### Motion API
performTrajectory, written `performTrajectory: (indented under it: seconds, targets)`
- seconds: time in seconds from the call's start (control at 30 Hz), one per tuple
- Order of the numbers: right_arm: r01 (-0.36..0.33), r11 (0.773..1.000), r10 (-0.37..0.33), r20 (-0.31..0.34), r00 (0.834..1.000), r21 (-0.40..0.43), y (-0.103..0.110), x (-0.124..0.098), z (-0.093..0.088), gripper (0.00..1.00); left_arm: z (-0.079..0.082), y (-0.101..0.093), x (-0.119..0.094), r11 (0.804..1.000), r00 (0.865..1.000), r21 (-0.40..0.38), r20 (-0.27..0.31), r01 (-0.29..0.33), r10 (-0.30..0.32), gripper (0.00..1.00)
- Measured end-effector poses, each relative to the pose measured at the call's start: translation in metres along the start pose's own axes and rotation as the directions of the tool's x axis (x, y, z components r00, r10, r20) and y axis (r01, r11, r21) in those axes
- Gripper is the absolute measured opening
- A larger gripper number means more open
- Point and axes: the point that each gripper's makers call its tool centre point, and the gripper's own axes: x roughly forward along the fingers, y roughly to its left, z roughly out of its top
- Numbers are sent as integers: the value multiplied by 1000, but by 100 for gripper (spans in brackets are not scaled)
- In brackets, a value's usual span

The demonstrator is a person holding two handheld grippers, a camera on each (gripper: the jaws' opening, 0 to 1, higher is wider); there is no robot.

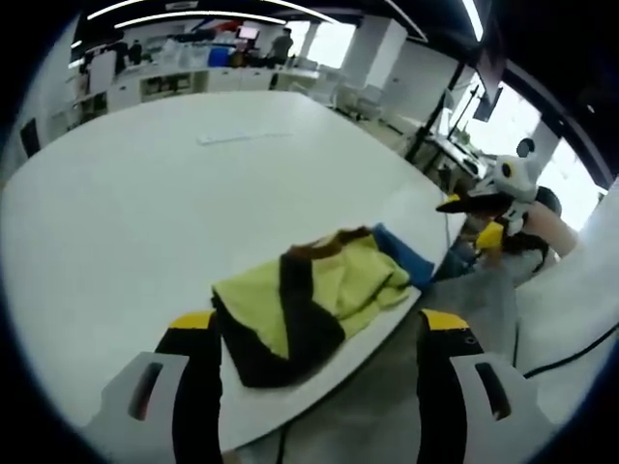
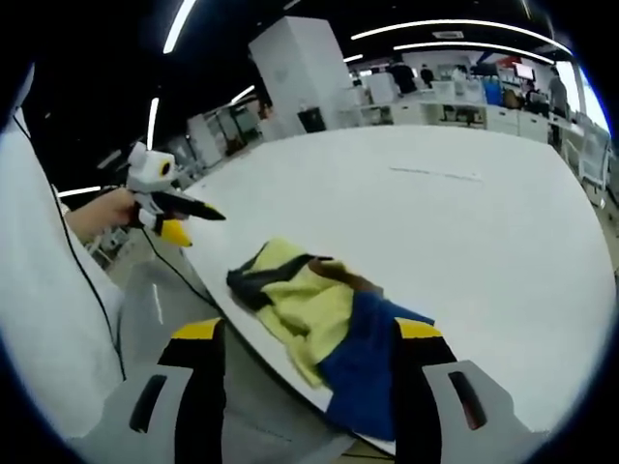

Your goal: Fold the garment on the visible template until the final outline fits inside the template.

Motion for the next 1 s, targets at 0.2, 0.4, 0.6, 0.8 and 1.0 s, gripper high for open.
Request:
performTrajectory:
  seconds: [0.2,0.4,0.6,0.8,1.0]
  targets:
    - [-1,1000,2,-1,1000,12,-3,4,-1,68,-2,1,5,1000,1000,-1,-11,6,-6,78]
    - [-3,1000,3,1,1000,22,-8,6,-1,66,-2,1,9,1000,1000,-4,-19,9,-9,76]
    - [2,999,-2,16,1000,42,-15,8,1,63,-2,2,13,1000,1000,-5,-25,13,-13,75]
    - [-5,998,4,19,1000,60,-17,12,-1,62,-3,4,14,1000,999,-3,-35,12,-12,74]
    - [-10,996,8,30,1000,90,-19,16,-2,60,-3,5,17,1000,999,-7,-39,12,-12,72]
